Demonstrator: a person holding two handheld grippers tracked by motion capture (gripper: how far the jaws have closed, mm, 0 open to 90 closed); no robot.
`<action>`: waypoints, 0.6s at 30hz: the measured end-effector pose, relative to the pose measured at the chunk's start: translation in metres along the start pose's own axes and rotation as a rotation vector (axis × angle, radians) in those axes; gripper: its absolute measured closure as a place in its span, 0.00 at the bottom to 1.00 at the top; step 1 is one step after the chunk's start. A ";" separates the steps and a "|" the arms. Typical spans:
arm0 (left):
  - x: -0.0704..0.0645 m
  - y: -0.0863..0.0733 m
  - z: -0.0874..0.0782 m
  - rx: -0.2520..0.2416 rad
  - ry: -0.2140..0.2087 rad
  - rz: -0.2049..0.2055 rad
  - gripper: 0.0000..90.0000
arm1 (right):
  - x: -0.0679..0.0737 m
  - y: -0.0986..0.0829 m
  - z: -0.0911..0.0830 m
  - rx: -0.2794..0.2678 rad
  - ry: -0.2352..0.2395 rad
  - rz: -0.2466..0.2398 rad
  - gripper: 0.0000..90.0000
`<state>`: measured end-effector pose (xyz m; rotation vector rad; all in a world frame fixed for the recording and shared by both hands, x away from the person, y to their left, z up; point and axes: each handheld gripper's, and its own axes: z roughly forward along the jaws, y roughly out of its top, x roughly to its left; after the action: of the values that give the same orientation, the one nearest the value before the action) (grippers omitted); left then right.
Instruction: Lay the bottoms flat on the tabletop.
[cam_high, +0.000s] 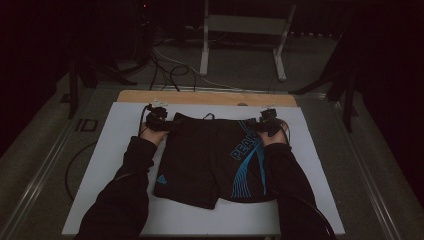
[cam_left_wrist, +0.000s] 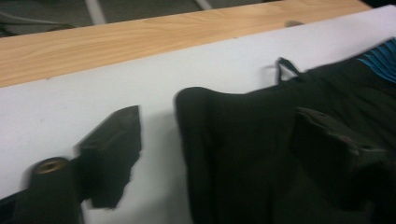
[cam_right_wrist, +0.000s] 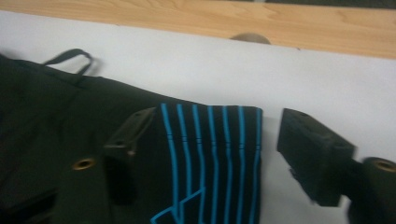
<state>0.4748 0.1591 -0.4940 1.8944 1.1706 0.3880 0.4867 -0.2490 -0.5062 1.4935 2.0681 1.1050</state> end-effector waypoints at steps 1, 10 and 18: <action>-0.001 0.000 -0.002 -0.006 -0.026 0.009 0.17 | 0.001 0.000 -0.002 -0.005 0.016 -0.003 0.25; -0.007 0.000 -0.017 -0.017 -0.132 0.031 0.02 | 0.008 0.001 -0.012 -0.003 0.089 -0.024 0.16; -0.019 -0.002 -0.029 0.004 -0.202 0.059 0.00 | 0.019 0.000 -0.024 -0.009 0.114 -0.072 0.16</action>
<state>0.4458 0.1581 -0.4753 1.9250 0.9845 0.2200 0.4636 -0.2410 -0.4878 1.3702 2.1718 1.1955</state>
